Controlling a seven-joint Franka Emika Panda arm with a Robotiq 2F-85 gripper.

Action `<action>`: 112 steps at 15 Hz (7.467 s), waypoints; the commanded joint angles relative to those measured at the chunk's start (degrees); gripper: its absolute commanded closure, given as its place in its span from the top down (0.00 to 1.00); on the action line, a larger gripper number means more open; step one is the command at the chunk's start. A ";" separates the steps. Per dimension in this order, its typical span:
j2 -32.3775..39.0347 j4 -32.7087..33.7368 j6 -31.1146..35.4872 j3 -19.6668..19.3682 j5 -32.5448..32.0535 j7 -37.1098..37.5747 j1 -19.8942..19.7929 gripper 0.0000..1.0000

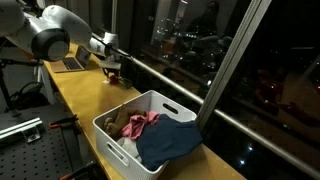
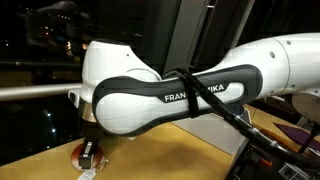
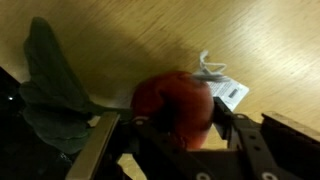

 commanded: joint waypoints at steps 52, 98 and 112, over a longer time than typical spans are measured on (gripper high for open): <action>-97.89 -85.87 -9.92 -24.11 -13.62 -11.68 -40.10 0.76; -70.50 -77.46 -1.00 -25.99 -9.10 -49.04 -46.01 1.00; -54.97 -72.56 -0.97 -21.72 -10.09 -55.69 -46.23 1.00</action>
